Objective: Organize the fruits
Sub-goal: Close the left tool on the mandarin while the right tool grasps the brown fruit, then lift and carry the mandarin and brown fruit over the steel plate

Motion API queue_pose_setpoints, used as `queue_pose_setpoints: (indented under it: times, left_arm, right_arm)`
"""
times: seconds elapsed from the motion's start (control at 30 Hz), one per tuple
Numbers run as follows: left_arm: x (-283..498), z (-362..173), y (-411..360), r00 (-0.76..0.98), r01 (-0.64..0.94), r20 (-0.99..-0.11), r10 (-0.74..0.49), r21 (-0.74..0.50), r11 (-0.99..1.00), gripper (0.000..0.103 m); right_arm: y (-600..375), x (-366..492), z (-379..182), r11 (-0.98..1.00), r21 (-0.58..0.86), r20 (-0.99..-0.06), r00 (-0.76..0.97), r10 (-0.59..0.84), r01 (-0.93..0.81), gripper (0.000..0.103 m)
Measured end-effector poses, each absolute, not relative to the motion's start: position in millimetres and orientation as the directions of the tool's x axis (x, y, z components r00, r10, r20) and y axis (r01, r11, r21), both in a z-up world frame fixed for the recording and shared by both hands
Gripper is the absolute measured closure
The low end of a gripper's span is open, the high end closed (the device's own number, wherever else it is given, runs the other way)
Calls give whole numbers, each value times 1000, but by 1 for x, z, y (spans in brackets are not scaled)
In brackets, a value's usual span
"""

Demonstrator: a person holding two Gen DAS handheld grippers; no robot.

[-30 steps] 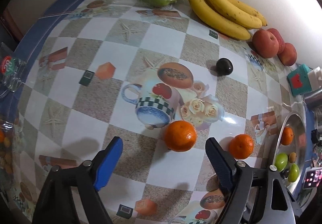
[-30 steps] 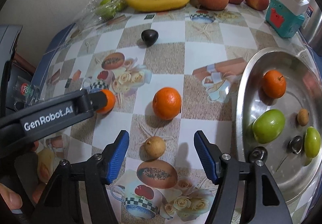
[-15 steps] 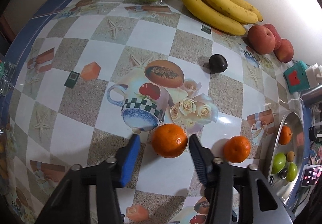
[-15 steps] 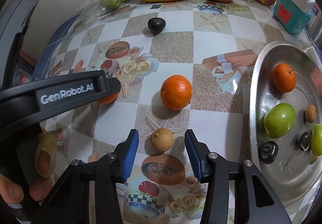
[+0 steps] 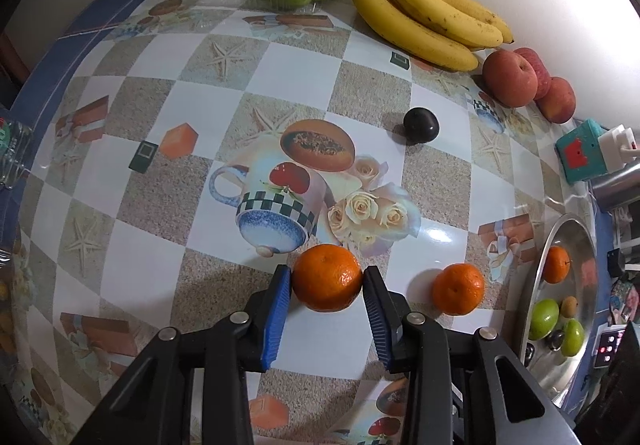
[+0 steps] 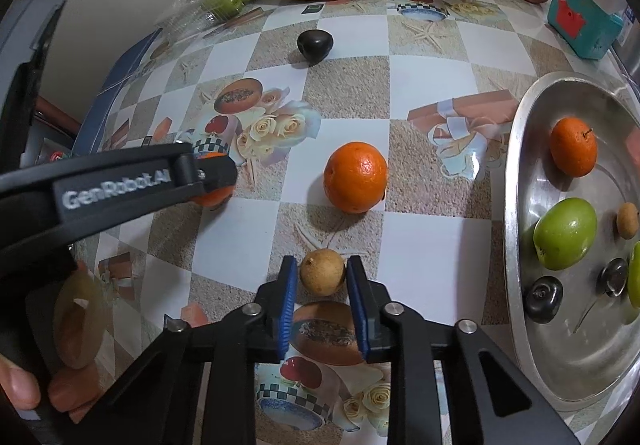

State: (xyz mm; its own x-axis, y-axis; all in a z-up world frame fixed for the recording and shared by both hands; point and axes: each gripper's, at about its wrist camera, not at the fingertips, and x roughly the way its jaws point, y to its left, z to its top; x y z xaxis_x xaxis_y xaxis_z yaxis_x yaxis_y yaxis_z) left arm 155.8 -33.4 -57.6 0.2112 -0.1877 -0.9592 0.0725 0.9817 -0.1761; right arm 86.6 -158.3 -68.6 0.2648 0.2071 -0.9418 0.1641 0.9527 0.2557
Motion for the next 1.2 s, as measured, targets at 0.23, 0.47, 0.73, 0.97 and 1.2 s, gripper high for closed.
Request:
queue_pose_setpoints:
  times: [0.23, 0.47, 0.73, 0.97, 1.2]
  left_arm:
    - [152, -47, -33, 232, 73, -956, -180, -168, 983, 64]
    - [146, -29, -32, 278, 75, -946, -169, -154, 985, 64]
    - [140, -9, -30, 333, 71, -929, -163, -148, 986, 64]
    - [136, 5, -34, 370, 77, -915, -163, -144, 987, 64]
    - [131, 14, -44, 387, 99, -906, -169, -142, 985, 64]
  right_arm:
    - [-163, 84, -66, 946, 272, -937, 273, 219, 174, 78]
    - [-173, 80, -40, 934, 309, -907, 352, 231, 182, 78]
    - [-186, 75, -8, 924, 328, -872, 441, 215, 198, 78]
    - [-200, 71, 5, 918, 325, -860, 475, 188, 227, 78]
    - [-220, 65, 9, 902, 334, -853, 495, 166, 274, 78]
